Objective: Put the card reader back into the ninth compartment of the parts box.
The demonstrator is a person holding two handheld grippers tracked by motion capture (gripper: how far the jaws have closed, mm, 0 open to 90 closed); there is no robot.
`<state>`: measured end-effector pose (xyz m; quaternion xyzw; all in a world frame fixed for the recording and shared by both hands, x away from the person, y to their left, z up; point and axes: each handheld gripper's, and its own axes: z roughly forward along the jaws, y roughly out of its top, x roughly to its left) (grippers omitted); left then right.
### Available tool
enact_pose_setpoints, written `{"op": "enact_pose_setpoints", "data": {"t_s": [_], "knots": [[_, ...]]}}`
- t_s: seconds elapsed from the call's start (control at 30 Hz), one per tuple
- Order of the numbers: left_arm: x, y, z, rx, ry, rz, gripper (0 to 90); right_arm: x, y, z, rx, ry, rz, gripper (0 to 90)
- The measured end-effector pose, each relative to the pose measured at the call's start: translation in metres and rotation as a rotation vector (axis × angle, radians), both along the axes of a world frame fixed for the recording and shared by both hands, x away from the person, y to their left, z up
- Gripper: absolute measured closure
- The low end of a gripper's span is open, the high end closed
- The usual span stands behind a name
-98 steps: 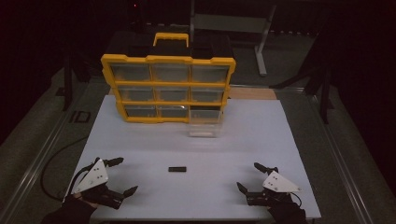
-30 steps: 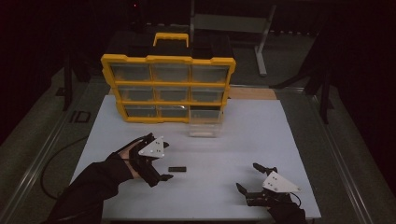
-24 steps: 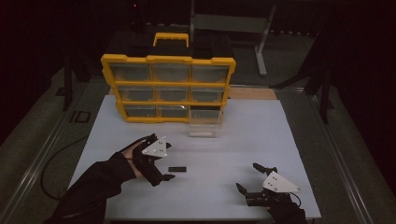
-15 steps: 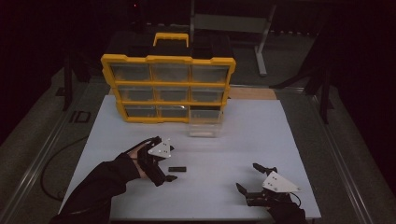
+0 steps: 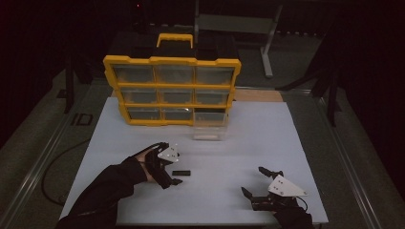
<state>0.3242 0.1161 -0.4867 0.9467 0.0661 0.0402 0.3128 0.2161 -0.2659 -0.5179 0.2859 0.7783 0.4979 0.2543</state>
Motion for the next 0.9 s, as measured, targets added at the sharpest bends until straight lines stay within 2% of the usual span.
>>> {"op": "enact_pose_setpoints", "data": {"t_s": [0.1, 0.3, 0.43, 0.67, 0.9], "knots": [[0.001, -0.001, -0.004, 0.008, 0.014, 0.003, 13.5, 0.000, 0.000, 0.000, 0.000, -0.007, 0.003, 8.2], [0.005, -0.003, -0.010, 0.039, 0.024, 0.001, 15.8, 0.000, 0.000, 0.000, -0.001, -0.005, 0.003, 8.2], [0.006, -0.005, -0.013, 0.065, 0.029, -0.005, 21.0, 0.000, 0.000, 0.000, 0.000, -0.006, 0.003, 8.2], [0.008, -0.007, -0.016, 0.093, 0.027, -0.006, 36.2, 0.000, 0.000, 0.000, 0.000, -0.007, 0.004, 8.2], [0.010, -0.011, -0.018, 0.098, 0.038, -0.013, 52.1, 0.000, 0.000, 0.000, 0.000, -0.002, 0.002, 8.2]]}}
